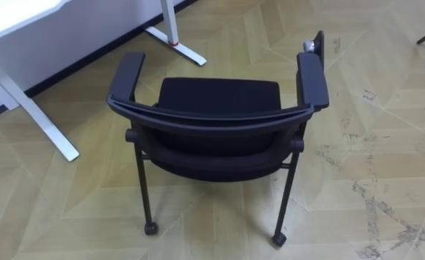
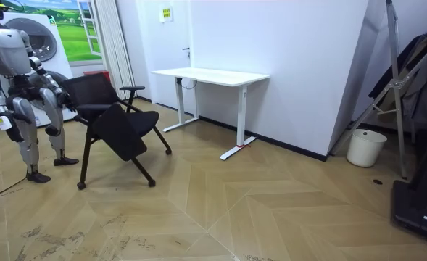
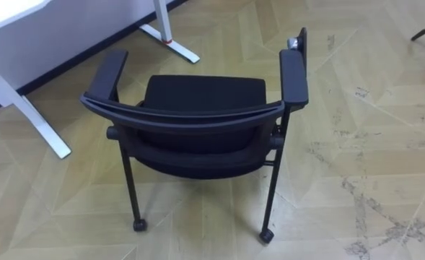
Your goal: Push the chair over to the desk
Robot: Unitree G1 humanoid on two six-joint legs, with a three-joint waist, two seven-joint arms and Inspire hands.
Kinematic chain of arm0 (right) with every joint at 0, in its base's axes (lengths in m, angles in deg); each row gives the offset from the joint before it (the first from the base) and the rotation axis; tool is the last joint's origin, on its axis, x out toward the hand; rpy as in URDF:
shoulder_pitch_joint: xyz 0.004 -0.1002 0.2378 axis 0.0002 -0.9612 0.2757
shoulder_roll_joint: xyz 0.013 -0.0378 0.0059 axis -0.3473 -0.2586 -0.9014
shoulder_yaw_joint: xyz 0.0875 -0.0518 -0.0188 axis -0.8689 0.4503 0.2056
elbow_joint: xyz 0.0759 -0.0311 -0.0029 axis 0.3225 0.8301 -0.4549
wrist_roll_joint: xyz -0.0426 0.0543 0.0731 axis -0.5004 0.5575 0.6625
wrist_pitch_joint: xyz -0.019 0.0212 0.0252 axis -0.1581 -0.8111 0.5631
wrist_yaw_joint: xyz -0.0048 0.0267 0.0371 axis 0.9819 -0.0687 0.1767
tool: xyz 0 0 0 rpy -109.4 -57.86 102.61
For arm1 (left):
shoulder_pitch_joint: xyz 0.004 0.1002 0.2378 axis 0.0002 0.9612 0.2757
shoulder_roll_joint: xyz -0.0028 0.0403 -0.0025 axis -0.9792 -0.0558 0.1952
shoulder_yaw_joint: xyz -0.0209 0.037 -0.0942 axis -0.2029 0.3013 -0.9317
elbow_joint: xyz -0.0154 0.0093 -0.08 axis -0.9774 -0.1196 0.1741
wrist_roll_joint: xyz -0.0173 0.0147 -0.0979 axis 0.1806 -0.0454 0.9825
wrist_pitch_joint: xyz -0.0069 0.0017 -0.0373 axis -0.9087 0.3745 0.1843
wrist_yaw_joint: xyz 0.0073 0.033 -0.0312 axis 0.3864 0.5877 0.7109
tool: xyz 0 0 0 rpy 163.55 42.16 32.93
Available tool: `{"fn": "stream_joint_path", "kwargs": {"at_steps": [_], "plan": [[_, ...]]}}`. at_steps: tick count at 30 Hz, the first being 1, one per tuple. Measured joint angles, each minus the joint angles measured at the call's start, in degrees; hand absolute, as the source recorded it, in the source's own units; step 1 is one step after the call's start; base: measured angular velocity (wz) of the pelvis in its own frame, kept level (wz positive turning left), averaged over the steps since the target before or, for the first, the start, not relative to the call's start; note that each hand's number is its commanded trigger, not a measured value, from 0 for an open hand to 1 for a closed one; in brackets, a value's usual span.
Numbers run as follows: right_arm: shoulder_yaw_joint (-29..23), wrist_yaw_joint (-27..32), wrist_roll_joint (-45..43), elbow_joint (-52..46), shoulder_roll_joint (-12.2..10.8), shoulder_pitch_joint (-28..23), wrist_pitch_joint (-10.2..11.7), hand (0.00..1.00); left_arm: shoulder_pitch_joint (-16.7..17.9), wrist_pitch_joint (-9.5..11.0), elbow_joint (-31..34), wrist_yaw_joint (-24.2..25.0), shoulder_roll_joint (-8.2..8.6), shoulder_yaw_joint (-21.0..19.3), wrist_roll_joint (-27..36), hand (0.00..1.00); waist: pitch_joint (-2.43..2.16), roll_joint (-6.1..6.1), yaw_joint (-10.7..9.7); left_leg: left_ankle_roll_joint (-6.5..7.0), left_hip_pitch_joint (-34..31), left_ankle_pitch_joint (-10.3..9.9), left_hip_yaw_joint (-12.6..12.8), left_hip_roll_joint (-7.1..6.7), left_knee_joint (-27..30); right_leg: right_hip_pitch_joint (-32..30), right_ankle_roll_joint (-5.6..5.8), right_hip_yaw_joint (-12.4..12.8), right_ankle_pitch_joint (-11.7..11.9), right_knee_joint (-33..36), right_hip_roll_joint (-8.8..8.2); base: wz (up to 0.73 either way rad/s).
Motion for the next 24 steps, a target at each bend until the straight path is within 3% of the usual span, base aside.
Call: {"fn": "stream_joint_path", "kwargs": {"at_steps": [12,18,21,24], "plan": [[-1.09,1.26,0.13,0.02,0.04,-0.22,0.01,0.0,0.49,0.03,0.03,-3.73,0.26,-1.78,0.1,0.0,-0.16,0.52,-0.73,0.03,0.06,-0.27,0.09,0.14,0.64,0.06,-0.01,0.06,0.0,0.15,0.09,-0.01],[-1.99,2.35,0.45,-0.48,0.31,-0.78,0.01,0.0,0.32,0.05,0.78,-9.35,-0.01,-6.66,-0.14,0.0,-0.19,1.1,-0.44,0.03,0.19,-0.38,0.19,0.14,0.64,0.18,0.0,0.22,0.0,0.14,0.07,0.0],[-3.42,2.95,-0.47,-0.34,0.82,-0.98,0.02,0.0,0.33,0.05,1.47,-13.13,-1.04,-9.08,-3.17,0.0,0.2,1.99,-0.56,0.06,1.09,-0.44,0.23,0.03,0.25,0.98,0.08,0.19,0.06,-0.05,0.03,0.0],[-5.29,2.66,0.11,-0.13,1.09,-1.29,0.02,0.0,-0.13,0.04,2.02,-15.81,-2.45,-10.51,-6.09,0.0,0.18,2.69,-0.86,0.08,1.29,-0.44,-0.43,-0.08,0.37,1.48,0.08,0.19,0.05,-0.09,0.03,0.1]]}}
